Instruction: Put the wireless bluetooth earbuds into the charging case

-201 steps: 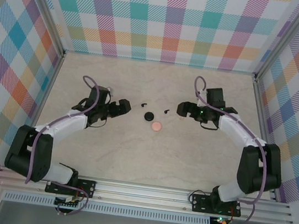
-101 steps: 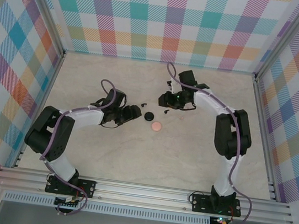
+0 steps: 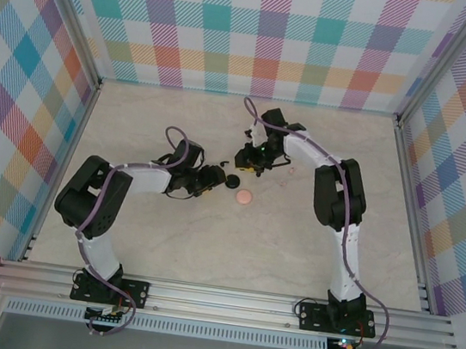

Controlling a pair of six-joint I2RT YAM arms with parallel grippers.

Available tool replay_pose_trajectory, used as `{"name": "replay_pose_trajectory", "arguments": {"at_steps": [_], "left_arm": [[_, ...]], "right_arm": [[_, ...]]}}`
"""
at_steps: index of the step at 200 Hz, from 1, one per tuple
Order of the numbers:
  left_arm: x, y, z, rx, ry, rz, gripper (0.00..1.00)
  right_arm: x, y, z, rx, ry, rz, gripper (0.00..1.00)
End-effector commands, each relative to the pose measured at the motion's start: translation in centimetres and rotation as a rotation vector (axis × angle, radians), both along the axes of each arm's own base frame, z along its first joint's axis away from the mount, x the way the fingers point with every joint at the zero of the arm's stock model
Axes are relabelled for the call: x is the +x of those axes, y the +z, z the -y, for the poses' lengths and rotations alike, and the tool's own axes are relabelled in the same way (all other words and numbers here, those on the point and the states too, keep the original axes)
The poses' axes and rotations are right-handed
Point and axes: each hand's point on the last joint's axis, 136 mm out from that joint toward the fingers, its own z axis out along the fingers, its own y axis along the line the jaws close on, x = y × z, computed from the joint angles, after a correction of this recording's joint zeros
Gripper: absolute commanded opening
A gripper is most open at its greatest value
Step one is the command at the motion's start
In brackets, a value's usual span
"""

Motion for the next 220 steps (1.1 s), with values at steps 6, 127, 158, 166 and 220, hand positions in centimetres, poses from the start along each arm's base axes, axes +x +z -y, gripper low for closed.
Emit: {"name": "replay_pose_trajectory", "arguments": {"at_steps": [6,127,158,166,220], "left_arm": [[0.7,0.6,1.4,-0.046,-0.012,0.009,0.57],[1.6,-1.0,2.2,-0.067,0.001,-0.024,0.50],[1.6,-1.4,2.4,-0.070,-0.001,-0.033,0.49],[1.7,-1.6,2.4,-0.069,-0.001,-0.037,0.49],[1.9,-1.9,3.1,-0.080,-0.016,-0.045,0.47]], "right_arm": [[-1.3,-0.5,-0.4,0.008,0.033,-0.064,0.30],[-2.9,-2.6,0.3,-0.019,0.026,-0.118,0.24],[-3.3,-2.8,0.2,-0.014,0.027,-0.128,0.22],[-3.3,-2.9,0.3,-0.013,0.025,-0.130,0.22],[-3.5,-3.0,0.3,-0.014,0.017,-0.136,0.21]]}}
